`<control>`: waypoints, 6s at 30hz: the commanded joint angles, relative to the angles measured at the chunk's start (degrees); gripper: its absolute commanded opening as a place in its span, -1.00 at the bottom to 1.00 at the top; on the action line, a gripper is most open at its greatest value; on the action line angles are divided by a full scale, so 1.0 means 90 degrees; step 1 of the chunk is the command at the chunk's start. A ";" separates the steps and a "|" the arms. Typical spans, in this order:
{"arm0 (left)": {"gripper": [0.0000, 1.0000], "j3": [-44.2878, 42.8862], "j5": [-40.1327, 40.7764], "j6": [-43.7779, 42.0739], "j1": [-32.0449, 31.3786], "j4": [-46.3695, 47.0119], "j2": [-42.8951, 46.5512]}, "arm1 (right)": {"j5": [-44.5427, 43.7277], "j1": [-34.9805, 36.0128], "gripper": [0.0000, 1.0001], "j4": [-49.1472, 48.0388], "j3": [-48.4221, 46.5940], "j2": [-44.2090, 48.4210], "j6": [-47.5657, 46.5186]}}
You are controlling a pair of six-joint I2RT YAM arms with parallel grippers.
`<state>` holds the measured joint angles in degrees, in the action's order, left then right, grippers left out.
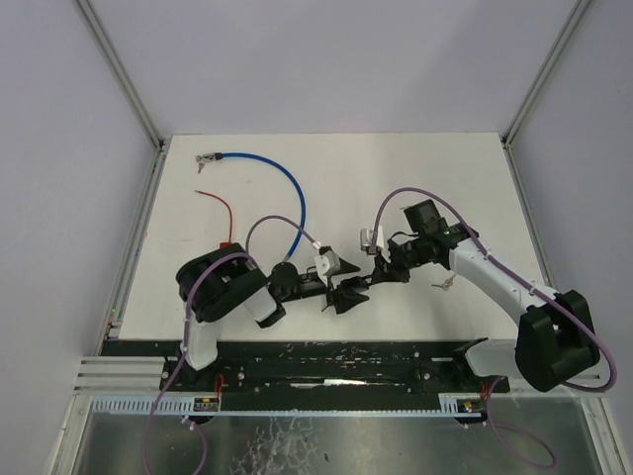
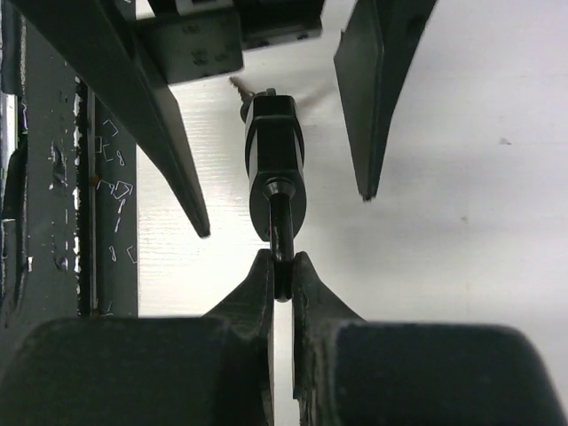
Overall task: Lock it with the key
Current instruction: Lock the lock, then place the lock at the center of the board, then pick up the lock from the center of the board.
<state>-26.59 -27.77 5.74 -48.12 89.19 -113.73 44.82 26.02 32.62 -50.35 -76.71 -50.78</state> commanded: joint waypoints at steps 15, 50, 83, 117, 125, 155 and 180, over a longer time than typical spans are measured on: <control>1.00 0.1474 0.1167 0.2061 0.0938 -0.0182 0.2941 | 0.0507 -0.1366 -1.00 -0.0285 -0.0406 0.0662 0.0555; 1.00 0.0717 0.2007 0.3014 0.2498 -0.5365 0.4257 | -0.2650 -0.4419 -1.00 -0.4957 -0.0323 -0.0394 0.6389; 1.00 0.1405 0.3234 0.2532 0.2104 -0.6106 0.6802 | -0.1923 -0.4906 0.99 -0.5010 -0.0223 -0.0918 0.6182; 0.84 0.0026 0.5650 0.2519 0.3417 -0.9203 0.5698 | 0.2520 -0.4772 0.99 -0.4254 0.0468 0.2305 0.6608; 0.94 -0.0265 0.5142 0.2811 0.4530 -0.9094 0.4853 | 0.2507 -0.4626 0.99 -0.4280 0.0539 0.2205 0.6534; 0.22 -0.1717 0.4704 0.2990 0.4486 -1.0125 0.2433 | 0.2569 -0.4569 0.99 -0.4357 0.0648 0.2048 0.6492; -0.45 -0.2138 0.4569 0.2737 0.4067 -1.0472 0.1775 | 0.2587 -0.4563 0.99 -0.4523 0.0709 0.2058 0.6598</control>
<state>-46.02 16.60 30.76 -10.90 -0.95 -95.85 66.17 -15.46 -5.13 -43.92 -58.52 8.03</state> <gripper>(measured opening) 0.350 0.993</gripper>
